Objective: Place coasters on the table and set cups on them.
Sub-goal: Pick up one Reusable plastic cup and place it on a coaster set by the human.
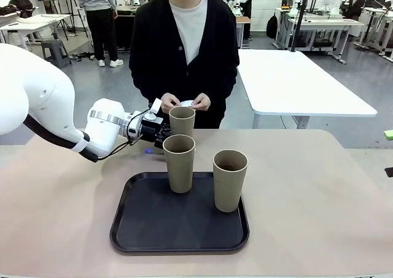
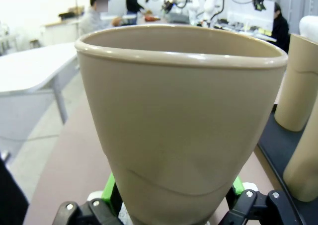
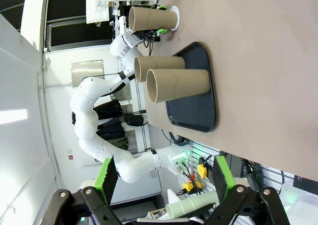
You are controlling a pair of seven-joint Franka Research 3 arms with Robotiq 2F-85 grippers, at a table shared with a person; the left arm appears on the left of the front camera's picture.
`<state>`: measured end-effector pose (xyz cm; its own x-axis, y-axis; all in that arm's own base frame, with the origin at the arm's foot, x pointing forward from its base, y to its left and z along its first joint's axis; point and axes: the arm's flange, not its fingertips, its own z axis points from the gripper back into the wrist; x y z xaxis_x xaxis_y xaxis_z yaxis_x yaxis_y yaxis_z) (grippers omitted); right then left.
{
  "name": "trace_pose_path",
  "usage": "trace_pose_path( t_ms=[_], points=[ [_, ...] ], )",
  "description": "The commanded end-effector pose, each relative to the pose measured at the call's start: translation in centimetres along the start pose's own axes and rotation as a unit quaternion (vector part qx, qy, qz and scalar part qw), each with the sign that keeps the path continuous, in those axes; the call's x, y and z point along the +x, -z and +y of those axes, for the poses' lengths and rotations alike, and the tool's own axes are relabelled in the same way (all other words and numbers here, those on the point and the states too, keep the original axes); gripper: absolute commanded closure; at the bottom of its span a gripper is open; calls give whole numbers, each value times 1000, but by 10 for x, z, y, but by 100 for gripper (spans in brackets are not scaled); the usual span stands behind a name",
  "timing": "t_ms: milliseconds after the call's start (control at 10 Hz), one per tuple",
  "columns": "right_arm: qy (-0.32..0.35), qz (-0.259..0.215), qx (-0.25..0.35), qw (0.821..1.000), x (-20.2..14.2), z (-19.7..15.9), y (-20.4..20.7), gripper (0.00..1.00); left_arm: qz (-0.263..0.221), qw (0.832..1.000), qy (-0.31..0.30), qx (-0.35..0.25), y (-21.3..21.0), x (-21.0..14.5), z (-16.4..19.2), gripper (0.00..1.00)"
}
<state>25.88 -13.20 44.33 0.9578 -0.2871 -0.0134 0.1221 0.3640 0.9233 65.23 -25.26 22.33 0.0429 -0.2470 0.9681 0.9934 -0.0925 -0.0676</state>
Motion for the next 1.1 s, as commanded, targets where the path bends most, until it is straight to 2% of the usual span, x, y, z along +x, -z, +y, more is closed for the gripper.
trace_pose_path(
  t_ms=[0, 1000],
  points=[
    [-2, -1, 9, 1000, 2, 0, 0, 0, 0, 1000, 3, -9, -3, 3, 6, 0],
    [-2, -1, 9, 1000, 2, 0, 0, 0, 4, 1000, 10, -10, -10, 3, 4, 0]
  ],
)
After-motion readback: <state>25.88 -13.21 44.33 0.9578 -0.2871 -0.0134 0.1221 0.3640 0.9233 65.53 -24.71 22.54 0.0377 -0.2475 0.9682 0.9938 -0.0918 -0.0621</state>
